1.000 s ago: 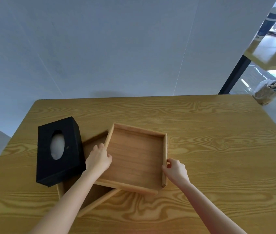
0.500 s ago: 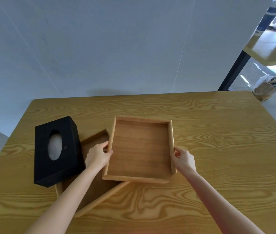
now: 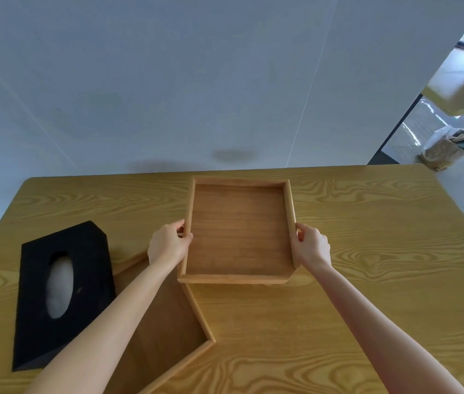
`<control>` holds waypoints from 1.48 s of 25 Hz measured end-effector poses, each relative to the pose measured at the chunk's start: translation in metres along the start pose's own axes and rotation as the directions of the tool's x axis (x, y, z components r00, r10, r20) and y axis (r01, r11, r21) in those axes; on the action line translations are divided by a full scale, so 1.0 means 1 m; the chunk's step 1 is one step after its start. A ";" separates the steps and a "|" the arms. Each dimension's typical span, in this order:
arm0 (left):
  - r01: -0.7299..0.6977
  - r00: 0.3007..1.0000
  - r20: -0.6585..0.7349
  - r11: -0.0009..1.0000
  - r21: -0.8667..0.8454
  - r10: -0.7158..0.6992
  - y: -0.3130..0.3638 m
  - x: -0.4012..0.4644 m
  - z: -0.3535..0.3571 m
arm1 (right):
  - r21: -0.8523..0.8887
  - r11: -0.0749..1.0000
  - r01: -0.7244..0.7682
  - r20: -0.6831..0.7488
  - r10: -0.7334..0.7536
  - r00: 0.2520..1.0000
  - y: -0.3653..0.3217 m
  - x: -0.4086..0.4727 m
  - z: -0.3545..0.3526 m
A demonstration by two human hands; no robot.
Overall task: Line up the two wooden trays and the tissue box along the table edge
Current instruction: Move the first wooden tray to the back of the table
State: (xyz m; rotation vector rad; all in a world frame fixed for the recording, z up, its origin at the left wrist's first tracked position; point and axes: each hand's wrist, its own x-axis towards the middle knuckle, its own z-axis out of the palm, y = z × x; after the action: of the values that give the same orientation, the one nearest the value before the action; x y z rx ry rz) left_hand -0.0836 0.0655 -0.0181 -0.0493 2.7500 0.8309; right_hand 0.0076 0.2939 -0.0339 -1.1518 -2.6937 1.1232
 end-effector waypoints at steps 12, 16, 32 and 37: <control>0.071 0.996 0.055 0.997 0.034 -0.072 -0.011 0.052 0.041 | -0.086 0.996 -0.015 0.057 0.020 0.998 0.000 0.054 0.035; 0.056 0.991 0.115 0.996 0.064 -0.063 -0.012 0.052 0.042 | -0.103 0.995 -0.013 0.066 0.020 0.998 0.002 0.054 0.038; -0.476 0.860 0.429 0.735 0.482 0.276 -0.017 -0.017 0.075 | -0.306 0.755 0.580 0.315 -0.494 0.810 0.032 -0.016 0.071; -0.487 0.864 0.391 0.723 0.490 0.317 -0.013 -0.006 0.076 | -0.295 0.753 0.588 0.249 -0.534 0.808 0.032 -0.002 0.076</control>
State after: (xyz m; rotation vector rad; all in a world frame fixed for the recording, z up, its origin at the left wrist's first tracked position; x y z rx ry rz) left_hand -0.0580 0.0957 -0.0846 0.7640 2.6328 0.0255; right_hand 0.0091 0.2610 -0.1093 -0.1859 -3.1114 0.6517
